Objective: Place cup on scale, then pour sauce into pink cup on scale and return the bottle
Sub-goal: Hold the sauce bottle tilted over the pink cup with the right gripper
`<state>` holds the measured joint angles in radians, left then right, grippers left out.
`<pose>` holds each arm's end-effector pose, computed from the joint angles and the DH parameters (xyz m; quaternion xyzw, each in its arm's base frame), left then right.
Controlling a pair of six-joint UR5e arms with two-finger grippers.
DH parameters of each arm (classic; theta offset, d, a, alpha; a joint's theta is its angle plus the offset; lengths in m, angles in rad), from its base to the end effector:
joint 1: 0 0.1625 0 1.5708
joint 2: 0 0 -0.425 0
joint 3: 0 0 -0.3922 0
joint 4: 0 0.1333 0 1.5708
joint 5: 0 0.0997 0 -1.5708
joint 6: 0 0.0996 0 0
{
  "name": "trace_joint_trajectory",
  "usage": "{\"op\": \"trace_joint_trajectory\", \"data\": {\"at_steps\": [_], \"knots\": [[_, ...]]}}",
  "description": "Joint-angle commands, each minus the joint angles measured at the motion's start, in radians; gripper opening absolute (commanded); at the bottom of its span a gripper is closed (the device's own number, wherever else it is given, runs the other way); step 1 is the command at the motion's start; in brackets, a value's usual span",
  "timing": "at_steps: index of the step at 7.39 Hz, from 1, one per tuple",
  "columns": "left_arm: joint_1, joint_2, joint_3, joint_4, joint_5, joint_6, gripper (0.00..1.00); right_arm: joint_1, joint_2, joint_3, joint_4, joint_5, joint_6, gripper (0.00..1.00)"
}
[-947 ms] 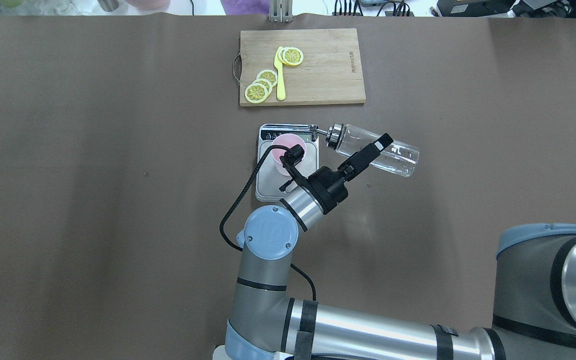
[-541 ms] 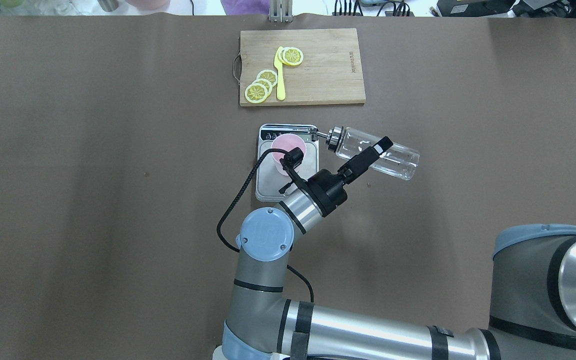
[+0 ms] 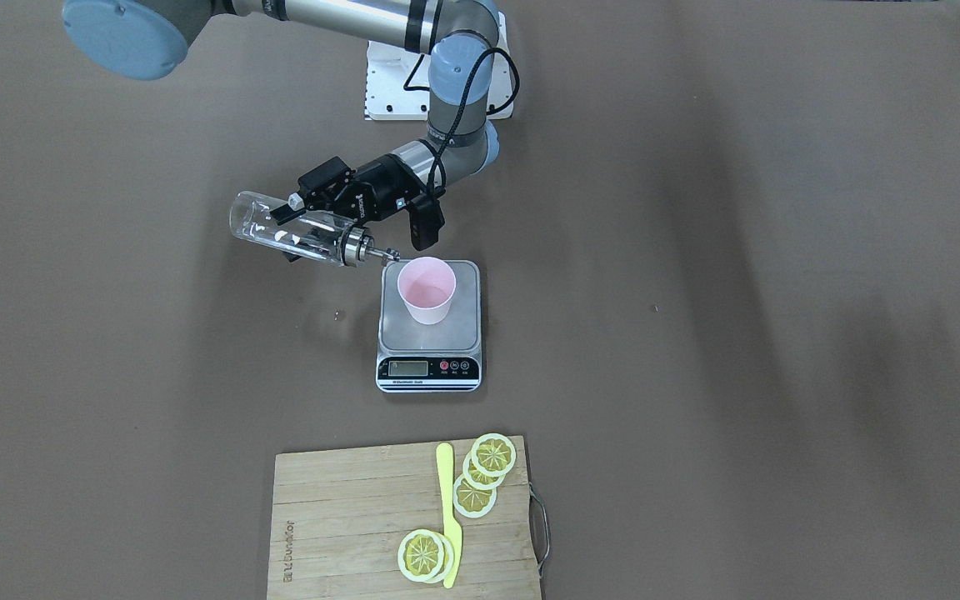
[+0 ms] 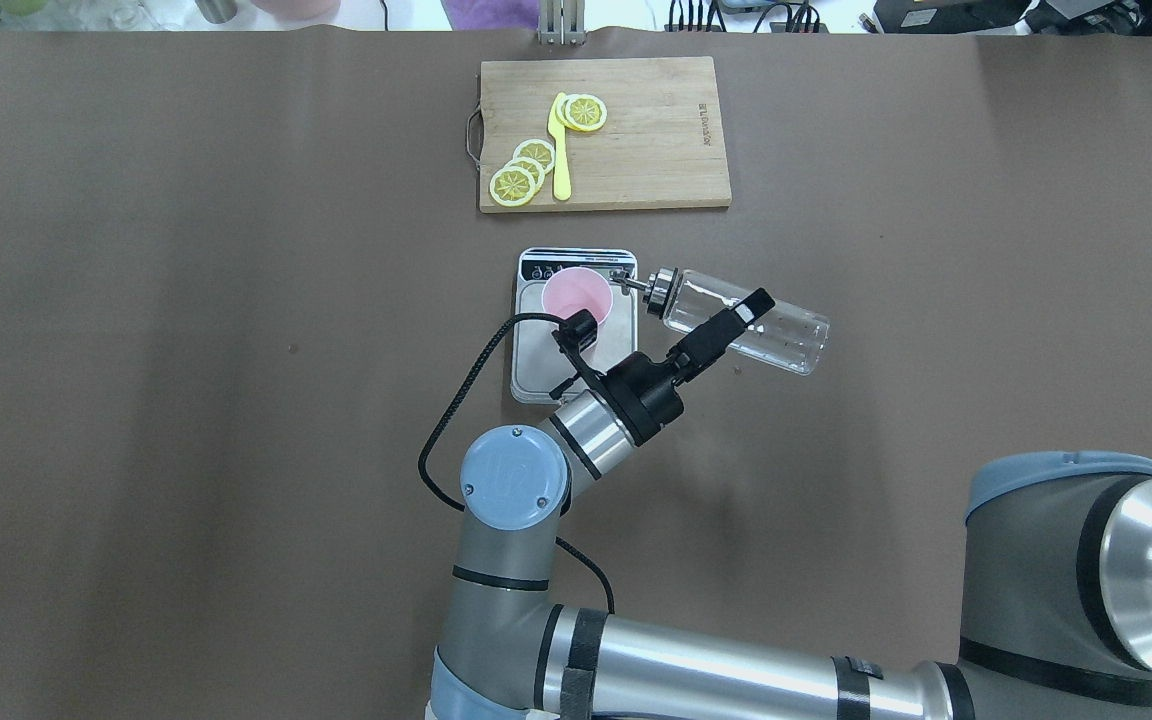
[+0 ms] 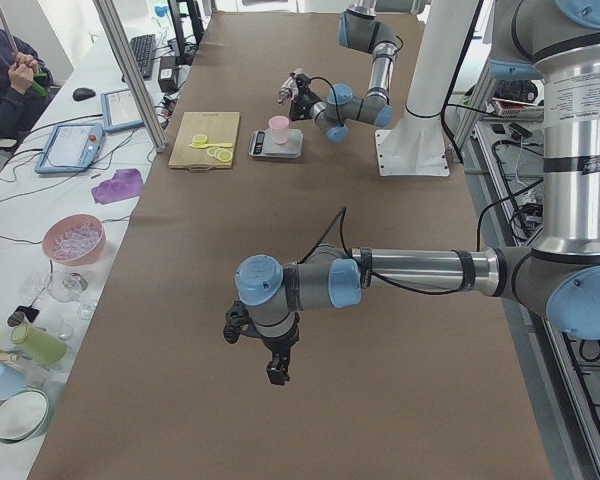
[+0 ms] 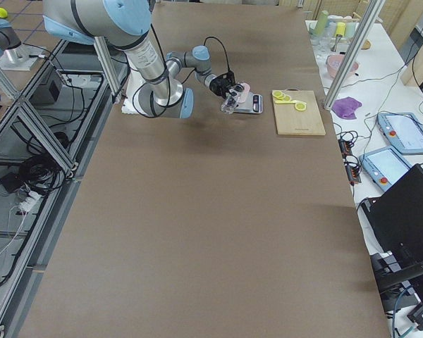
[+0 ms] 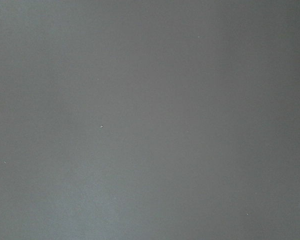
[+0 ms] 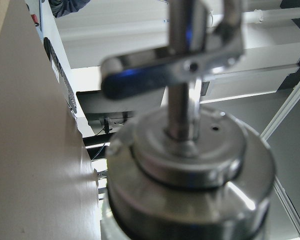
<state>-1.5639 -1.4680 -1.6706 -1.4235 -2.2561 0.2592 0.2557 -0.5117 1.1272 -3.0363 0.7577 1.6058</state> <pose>-0.0673 -0.4361 0.6776 -0.0280 0.3413 0.0996 0.9343 -0.6302 -0.3773 0.2642 0.3164 0.4161 -0.0401 0.8516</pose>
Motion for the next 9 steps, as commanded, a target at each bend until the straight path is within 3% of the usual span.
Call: {"op": "trace_joint_trajectory", "data": {"at_steps": [1,9], "knots": [[-0.001,0.000,0.000,0.000,0.000,0.000,0.99,-0.004,0.009,-0.012,-0.042,0.009,0.000,0.00],[0.001,0.000,0.003,0.000,0.000,0.002,0.99,-0.010,0.064,-0.118,-0.073,0.068,0.000,0.00]]}}
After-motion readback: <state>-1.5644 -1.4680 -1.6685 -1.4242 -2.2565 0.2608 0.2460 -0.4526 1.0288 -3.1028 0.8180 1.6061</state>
